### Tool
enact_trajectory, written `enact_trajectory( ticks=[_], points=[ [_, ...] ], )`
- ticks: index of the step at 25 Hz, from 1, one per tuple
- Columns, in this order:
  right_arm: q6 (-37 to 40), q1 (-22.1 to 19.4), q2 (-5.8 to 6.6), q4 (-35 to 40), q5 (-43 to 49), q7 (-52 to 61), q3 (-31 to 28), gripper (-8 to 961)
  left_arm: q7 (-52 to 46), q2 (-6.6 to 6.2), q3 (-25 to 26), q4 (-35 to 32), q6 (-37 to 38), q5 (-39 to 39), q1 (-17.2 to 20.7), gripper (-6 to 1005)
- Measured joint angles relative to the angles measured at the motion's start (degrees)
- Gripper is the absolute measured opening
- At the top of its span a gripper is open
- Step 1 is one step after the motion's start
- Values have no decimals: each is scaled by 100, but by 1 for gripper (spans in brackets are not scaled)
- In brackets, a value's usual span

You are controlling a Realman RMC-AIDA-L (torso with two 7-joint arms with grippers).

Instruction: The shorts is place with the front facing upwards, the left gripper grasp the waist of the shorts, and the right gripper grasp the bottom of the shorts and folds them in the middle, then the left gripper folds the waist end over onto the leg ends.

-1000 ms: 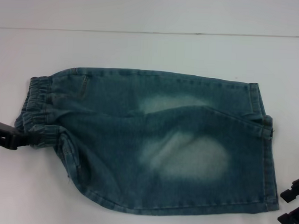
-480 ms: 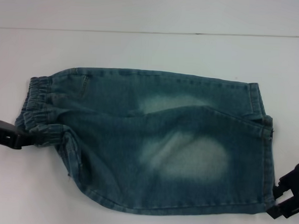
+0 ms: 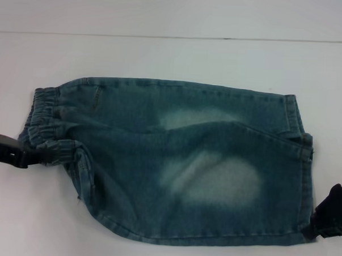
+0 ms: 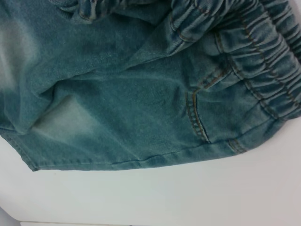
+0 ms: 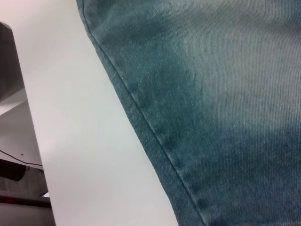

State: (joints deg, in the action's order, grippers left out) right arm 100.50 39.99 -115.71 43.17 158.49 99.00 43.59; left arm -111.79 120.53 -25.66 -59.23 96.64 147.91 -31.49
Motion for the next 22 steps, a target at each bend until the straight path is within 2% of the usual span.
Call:
enact_trajectory(
  ticks=[3,9,12,15,19,22],
  points=[
    [-7,0,-2,-2,-2,-3,0,204,0,5,-1,0,-6,0,-5,19],
    [-15,0,-3,-2,2,-68,-14,41,-19,5,1,0,10,0,-15,20],
    [64,-29,48,-4,-196,-232,-179,47,-140,-21,28,0,45,1,-50,20],
    [77,-115,180,-10,-577,-327,-509,52,-444,-89,42,0,70,1,-118,20],
    [-241,-340,283,-123,-1231,-577,-1081,60,-576,-146,-11,-11,135,1,-201,20],
    [-645,-513,335,-502,-1806,-886,-1362,65,-745,-152,131,-44,-30,-14,-286,20]
  ],
)
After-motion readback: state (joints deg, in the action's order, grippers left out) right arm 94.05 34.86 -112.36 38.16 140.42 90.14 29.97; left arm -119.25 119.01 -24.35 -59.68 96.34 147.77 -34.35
